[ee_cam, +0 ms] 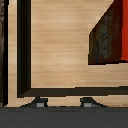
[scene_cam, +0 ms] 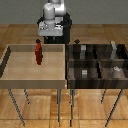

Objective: Place the box of cereal into the appropriate compartment.

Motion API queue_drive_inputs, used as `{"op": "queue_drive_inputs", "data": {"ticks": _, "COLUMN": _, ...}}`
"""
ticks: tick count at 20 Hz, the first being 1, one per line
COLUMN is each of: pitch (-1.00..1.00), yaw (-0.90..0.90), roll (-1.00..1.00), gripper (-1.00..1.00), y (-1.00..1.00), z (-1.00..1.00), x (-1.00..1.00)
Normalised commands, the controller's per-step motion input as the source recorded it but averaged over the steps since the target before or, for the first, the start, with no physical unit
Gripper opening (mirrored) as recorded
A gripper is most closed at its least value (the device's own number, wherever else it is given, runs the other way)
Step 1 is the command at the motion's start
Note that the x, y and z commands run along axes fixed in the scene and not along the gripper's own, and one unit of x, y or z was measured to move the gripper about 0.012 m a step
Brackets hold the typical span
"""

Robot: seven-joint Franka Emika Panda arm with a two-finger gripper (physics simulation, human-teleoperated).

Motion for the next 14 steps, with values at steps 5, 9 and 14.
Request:
{"op": "queue_drive_inputs", "data": {"ticks": 5, "pitch": 0.00, "yaw": 0.00, "roll": 0.00, "gripper": 1.00, "y": 0.00, "z": 0.00, "x": 0.00}}
{"op": "queue_drive_inputs", "data": {"ticks": 9, "pitch": 0.00, "yaw": 0.00, "roll": 0.00, "gripper": 1.00, "y": -0.25, "z": 0.00, "x": 0.00}}
{"op": "queue_drive_inputs", "data": {"ticks": 14, "pitch": 0.00, "yaw": 0.00, "roll": 0.00, "gripper": 1.00, "y": -1.00, "z": 0.00, "x": 0.00}}
